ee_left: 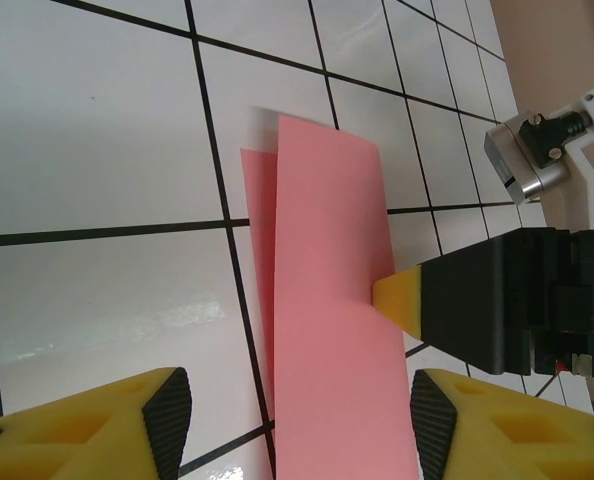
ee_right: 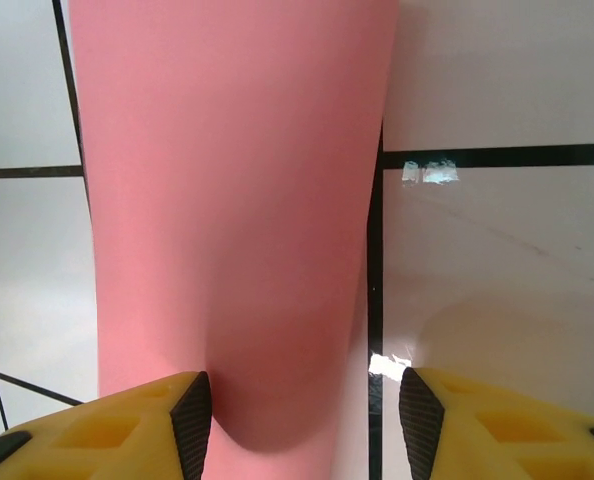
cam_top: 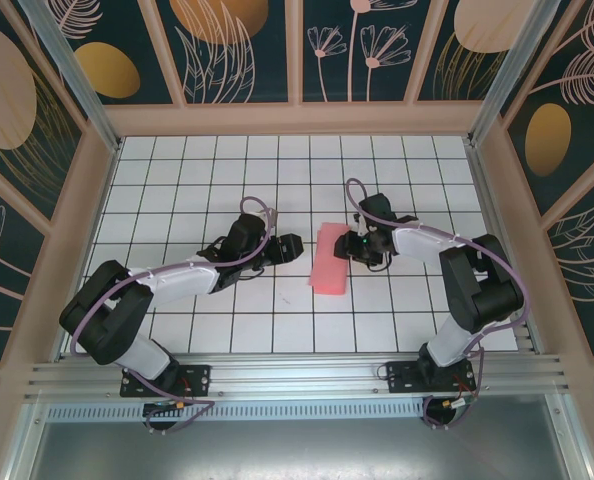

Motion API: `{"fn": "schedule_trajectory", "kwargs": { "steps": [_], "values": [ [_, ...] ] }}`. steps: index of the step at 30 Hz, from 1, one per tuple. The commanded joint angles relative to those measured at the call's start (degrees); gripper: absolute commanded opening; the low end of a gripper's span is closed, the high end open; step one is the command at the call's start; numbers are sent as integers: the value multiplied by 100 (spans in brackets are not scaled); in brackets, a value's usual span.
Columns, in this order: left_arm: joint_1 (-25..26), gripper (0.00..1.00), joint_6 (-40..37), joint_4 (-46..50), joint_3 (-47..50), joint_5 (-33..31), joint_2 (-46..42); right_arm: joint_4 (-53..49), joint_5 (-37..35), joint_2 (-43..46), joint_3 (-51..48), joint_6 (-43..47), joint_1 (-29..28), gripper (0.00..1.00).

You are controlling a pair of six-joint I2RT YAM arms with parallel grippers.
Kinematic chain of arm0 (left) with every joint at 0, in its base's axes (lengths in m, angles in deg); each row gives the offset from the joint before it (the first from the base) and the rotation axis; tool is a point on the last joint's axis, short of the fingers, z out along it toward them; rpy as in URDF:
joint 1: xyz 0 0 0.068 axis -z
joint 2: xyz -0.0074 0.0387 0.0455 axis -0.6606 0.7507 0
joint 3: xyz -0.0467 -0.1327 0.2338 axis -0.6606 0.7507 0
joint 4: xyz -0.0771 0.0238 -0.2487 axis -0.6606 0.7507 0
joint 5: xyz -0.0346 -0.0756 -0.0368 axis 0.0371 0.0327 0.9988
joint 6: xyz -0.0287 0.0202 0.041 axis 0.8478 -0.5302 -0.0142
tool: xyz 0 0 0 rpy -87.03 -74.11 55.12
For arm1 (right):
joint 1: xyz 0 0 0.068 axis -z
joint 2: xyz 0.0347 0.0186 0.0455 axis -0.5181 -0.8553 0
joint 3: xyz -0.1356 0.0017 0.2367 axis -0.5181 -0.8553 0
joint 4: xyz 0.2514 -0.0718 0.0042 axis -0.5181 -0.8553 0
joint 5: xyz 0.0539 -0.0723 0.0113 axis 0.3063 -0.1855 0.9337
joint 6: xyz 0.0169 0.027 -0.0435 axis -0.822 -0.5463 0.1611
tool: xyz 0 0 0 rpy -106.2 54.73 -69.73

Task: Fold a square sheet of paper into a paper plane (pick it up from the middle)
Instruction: Fold the square sheet of paper in half at the center of the table.

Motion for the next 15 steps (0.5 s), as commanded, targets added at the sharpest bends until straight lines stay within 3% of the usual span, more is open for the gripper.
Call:
{"fn": "schedule_trajectory", "kwargs": {
  "steps": [1,15],
  "values": [
    [45,62,46,-128,-168,78,57,-220,-240,103,137,-88,-59,52],
    [53,62,37,-118,-194,115,90,-377,-208,-137,294,428,-126,53]
  ]
}}
